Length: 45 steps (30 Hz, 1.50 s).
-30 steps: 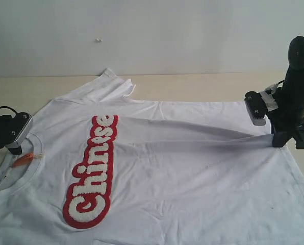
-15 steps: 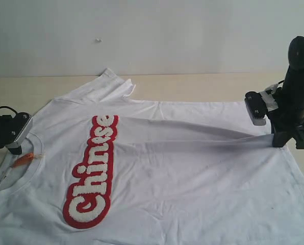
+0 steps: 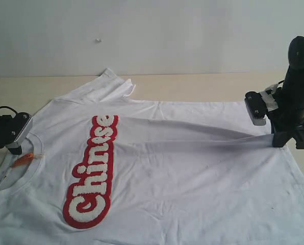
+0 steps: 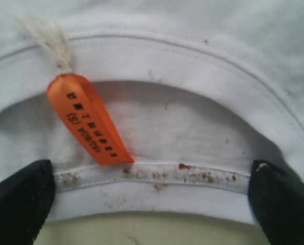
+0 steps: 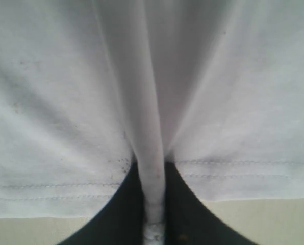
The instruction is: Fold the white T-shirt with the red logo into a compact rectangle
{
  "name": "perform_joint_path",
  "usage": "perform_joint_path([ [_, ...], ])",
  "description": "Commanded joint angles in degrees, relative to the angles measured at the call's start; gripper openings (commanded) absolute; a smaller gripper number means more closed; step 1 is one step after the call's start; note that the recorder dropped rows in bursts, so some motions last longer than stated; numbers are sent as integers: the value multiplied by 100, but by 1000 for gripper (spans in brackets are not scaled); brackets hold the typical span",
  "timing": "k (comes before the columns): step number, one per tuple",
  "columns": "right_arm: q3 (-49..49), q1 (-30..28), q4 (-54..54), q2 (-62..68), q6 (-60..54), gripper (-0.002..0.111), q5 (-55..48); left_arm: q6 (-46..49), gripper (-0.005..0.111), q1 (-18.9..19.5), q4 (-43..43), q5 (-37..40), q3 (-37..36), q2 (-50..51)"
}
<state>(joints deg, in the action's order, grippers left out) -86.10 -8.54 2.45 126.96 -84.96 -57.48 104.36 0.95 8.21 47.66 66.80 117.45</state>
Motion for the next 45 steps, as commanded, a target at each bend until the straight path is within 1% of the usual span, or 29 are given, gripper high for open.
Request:
perform_joint_path([
  [1, 114, -18, 80, 241, -43, 0, -254, 19, 106, -54, -25, -126, -211, 459],
  [8, 114, -18, 80, 241, -43, 0, -254, 31, 105, -54, -25, -213, -211, 459],
  [13, 114, -18, 80, 241, -43, 0, -254, 31, 105, -54, 238, -214, -211, 495],
  [21, 114, -18, 80, 241, -43, 0, -254, -20, 105, -33, 238, -210, -234, 521],
  [25, 114, -18, 80, 241, -43, 0, -254, -14, 105, -33, 213, -489, -417, 521],
  [27, 114, -18, 80, 241, -43, 0, -254, -36, 102, -33, 146, -629, -484, 521],
  [29, 114, -18, 80, 241, -43, 0, -254, -147, 93, -33, 108, -712, -552, 521],
  [30, 114, -18, 80, 241, -43, 0, -254, -199, 85, -33, 82, -711, -564, 521],
  [32, 114, -18, 80, 241, -43, 0, -254, -339, 64, -33, 23, -661, -564, 521],
  [34, 114, -18, 80, 241, -43, 0, -254, -277, 35, -33, -32, -529, -588, 521],
  [36, 114, -18, 80, 241, -43, 0, -254, -246, 0, -33, -51, -376, -598, 521],
  [38, 114, -18, 80, 241, -43, 0, -254, -87, 0, -33, -80, -351, -598, 521],
  [45, 114, -18, 80, 241, -43, 0, -254, -113, 0, -33, -80, -311, -598, 521],
])
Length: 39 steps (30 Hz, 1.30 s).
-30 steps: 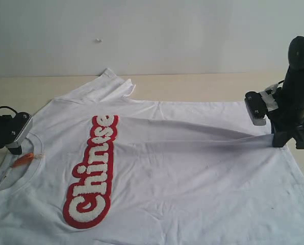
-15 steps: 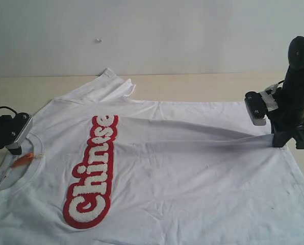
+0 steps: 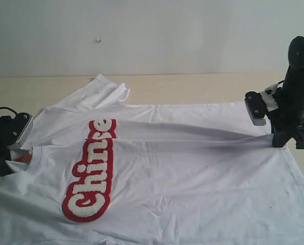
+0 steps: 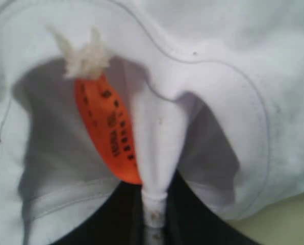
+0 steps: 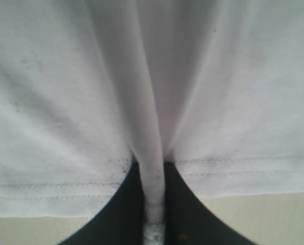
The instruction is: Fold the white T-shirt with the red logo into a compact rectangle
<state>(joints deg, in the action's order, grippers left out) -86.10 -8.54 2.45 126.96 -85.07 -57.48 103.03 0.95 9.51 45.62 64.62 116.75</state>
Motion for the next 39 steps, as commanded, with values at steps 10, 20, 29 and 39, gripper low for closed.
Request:
perform_joint_path([
  [10, 114, -18, 80, 241, -33, 0, -254, -15, 0, -33, -198, 84, -381, 592],
  [20, 114, -18, 80, 241, -33, 0, -254, -15, 0, -33, -118, 330, -381, 592],
  [29, 114, -18, 80, 241, -33, 0, -254, -15, 0, -33, 275, 331, -381, 592],
  [39, 114, -18, 22, 254, -33, 0, -160, -155, 0, -33, 275, 169, -381, 592],
])
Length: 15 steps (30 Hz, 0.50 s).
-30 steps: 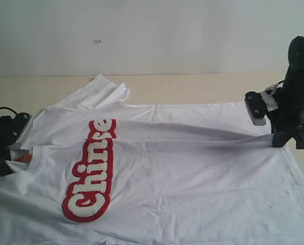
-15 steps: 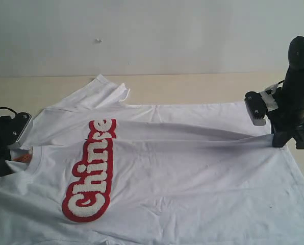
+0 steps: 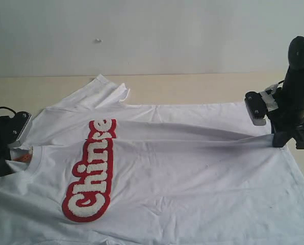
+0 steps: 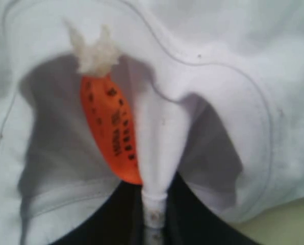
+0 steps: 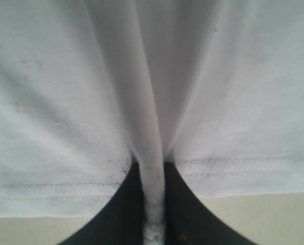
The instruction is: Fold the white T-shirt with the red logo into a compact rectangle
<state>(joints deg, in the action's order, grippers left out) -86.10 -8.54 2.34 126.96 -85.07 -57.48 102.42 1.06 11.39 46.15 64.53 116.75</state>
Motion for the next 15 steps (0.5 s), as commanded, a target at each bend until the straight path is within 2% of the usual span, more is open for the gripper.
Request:
perform_joint_path([
  [1, 114, -18, -34, 254, -33, 0, -111, -133, 0, -43, 87, 106, -371, 592],
  [4, 114, -18, -330, 274, -33, 0, -110, -399, 0, -43, 6, -64, -371, 592],
  [15, 114, -18, -494, 42, 79, 0, -157, -399, 0, -43, -57, -249, -371, 417],
])
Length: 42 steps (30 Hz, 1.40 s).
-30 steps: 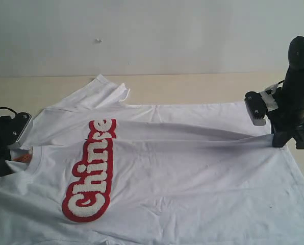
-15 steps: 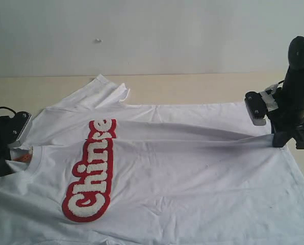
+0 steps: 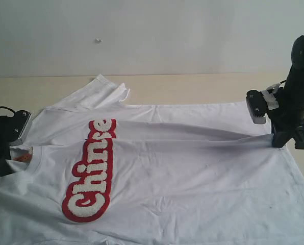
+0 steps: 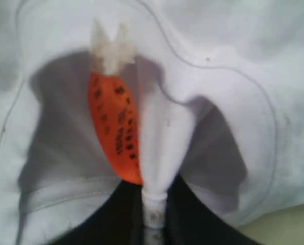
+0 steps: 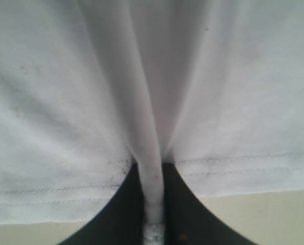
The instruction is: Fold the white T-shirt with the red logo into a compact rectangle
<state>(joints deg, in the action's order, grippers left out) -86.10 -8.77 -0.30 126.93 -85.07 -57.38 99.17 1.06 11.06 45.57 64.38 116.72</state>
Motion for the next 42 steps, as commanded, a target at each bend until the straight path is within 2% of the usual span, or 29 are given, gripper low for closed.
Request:
perform_joint_path([
  [1, 114, 5, -230, -30, 79, 0, -221, -74, 0, -43, -36, -217, -345, 310],
  [11, -212, -6, -259, -1241, 247, 0, -141, -832, 0, 63, -183, -245, 127, -956],
  [16, -296, -6, -470, -1892, 273, 0, -259, -836, 0, 235, -169, -276, 171, -1836],
  [23, -296, -6, -736, -2590, 273, 0, -599, -974, 0, 243, -135, -349, 171, -2855],
  [35, -296, -6, -868, -3412, 308, 0, -719, -984, 0, 243, -121, -370, 171, -3771],
  [42, -296, -6, -868, -3878, 322, 0, -417, -1159, 0, 243, -121, -652, 171, -4125],
])
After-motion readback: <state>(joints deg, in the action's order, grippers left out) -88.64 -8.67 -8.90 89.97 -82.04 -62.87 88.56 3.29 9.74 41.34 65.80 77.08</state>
